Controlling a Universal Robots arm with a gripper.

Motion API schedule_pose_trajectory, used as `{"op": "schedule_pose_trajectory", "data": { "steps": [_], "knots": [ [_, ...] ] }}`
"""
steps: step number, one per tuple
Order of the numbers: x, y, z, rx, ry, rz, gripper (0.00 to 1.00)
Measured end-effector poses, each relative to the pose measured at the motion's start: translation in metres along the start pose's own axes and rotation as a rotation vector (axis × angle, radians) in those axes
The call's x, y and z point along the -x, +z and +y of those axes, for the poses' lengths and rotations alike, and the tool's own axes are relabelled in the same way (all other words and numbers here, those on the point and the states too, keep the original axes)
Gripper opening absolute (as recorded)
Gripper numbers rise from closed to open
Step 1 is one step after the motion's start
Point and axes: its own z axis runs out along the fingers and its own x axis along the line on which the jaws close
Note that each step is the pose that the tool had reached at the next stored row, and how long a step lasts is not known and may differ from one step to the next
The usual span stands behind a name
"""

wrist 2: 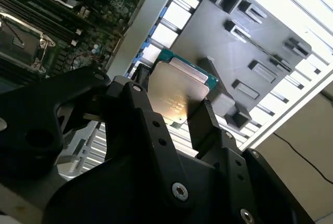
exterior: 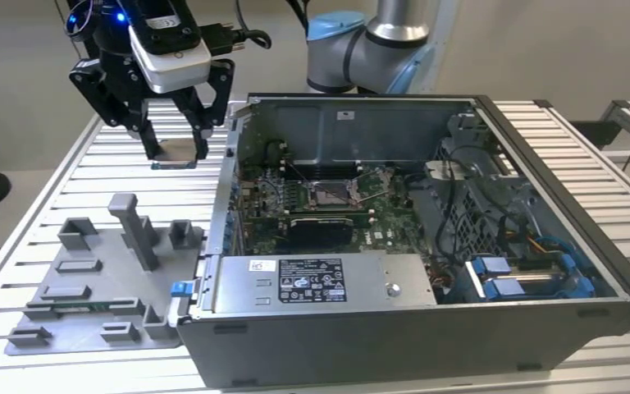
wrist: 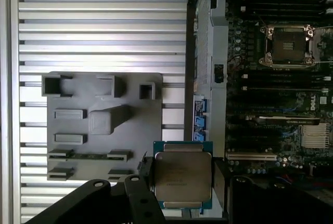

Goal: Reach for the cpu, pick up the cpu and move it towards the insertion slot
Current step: 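Pick up the cpu and move it towards the insertion slot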

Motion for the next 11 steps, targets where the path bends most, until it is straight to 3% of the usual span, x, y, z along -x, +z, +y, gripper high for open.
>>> {"op": "schedule_pose_trajectory", "data": {
  "steps": [11],
  "knots": [
    [0.0116, -0.0001, 0.0001, -0.0001, 0.0, 0.0001, 0.0]
  ]
}}
